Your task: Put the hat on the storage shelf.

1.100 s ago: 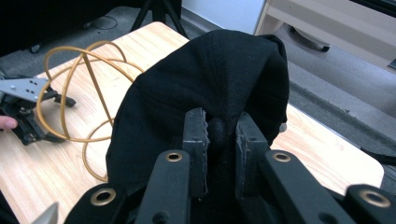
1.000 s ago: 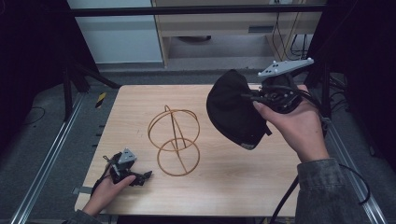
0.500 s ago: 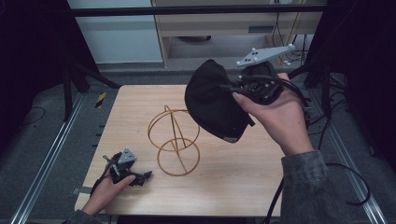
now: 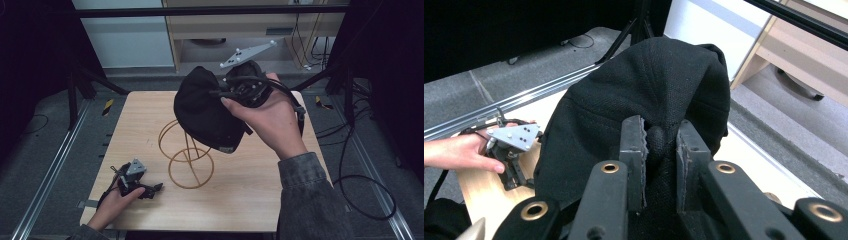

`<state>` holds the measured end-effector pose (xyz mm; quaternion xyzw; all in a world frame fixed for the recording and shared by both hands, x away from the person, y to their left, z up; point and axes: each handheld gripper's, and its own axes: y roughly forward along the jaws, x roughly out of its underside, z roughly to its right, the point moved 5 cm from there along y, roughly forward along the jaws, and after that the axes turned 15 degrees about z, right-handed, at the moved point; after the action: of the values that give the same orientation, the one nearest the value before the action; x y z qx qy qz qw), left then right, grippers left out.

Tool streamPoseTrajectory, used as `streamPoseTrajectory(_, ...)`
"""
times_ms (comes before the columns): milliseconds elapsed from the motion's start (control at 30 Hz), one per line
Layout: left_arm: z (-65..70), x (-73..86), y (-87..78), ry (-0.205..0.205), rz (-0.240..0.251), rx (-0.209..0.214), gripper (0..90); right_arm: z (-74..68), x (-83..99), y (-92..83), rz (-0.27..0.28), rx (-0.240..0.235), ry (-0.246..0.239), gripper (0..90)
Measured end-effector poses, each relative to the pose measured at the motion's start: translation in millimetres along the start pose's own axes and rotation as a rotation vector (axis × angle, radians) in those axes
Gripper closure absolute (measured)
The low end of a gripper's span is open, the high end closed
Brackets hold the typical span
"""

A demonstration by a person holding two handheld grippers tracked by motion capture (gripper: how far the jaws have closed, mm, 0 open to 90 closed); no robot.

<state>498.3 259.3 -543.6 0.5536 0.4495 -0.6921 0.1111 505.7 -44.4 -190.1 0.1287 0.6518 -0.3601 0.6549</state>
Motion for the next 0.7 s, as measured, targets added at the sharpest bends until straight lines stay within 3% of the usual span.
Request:
streamPoseTrajectory(267, 0.3, 0.1, -0.2, -0.002, 0.000, -0.004, 0.0, -12.3, -9.4, 18.6, -0.028, -0.027, -0.017, 77.8)
streamPoseTrajectory(700, 0.4, 0.2, -0.4, -0.003, -0.003, -0.004, 0.0, -19.9, -20.8, 38.3, -0.078, -0.057, -0.026, 77.4)
